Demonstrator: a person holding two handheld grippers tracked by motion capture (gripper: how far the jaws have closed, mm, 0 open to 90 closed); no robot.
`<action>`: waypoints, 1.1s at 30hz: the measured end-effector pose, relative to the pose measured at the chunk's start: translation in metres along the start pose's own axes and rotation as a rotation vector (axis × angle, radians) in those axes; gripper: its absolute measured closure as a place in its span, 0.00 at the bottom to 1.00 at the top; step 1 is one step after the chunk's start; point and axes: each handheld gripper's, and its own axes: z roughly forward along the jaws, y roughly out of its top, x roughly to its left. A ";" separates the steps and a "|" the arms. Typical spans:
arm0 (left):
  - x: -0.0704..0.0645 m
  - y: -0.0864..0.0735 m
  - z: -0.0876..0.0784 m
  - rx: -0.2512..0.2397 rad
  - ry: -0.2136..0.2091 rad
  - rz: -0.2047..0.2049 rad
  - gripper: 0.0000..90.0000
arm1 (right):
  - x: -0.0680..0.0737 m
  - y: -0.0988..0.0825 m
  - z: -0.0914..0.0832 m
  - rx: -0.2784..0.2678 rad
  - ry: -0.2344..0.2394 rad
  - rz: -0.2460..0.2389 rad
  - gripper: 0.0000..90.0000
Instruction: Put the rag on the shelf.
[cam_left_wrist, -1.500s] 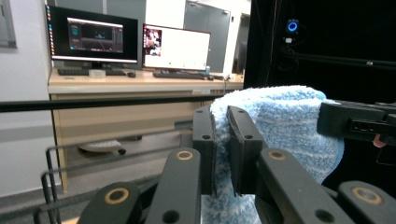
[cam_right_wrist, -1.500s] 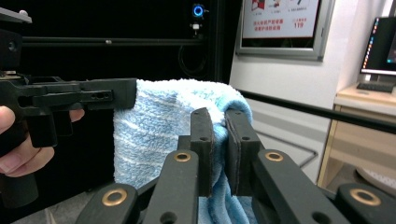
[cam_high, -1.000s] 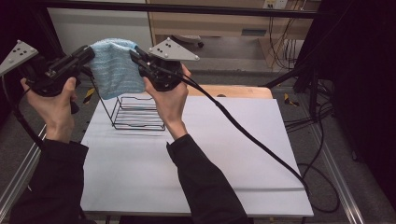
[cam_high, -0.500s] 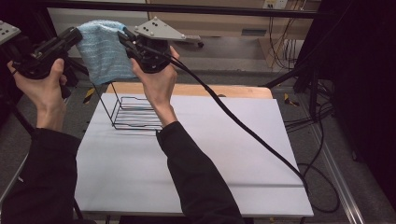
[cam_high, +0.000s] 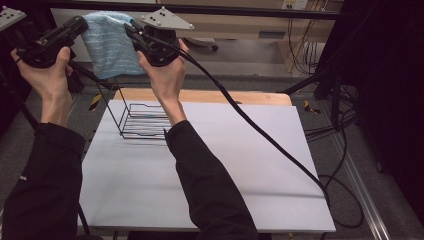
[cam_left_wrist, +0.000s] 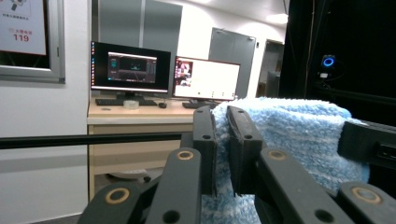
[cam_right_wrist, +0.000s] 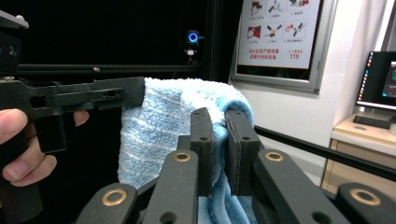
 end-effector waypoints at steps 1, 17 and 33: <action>0.001 -0.002 0.003 0.007 0.004 0.003 0.92 | -0.001 -0.002 0.002 0.005 -0.003 0.000 0.92; 0.011 -0.038 0.044 0.102 0.009 0.046 0.92 | -0.023 -0.041 0.014 0.087 -0.078 0.029 0.92; 0.017 -0.069 0.025 0.121 -0.050 0.048 0.92 | -0.029 -0.066 0.005 0.134 -0.057 0.051 0.92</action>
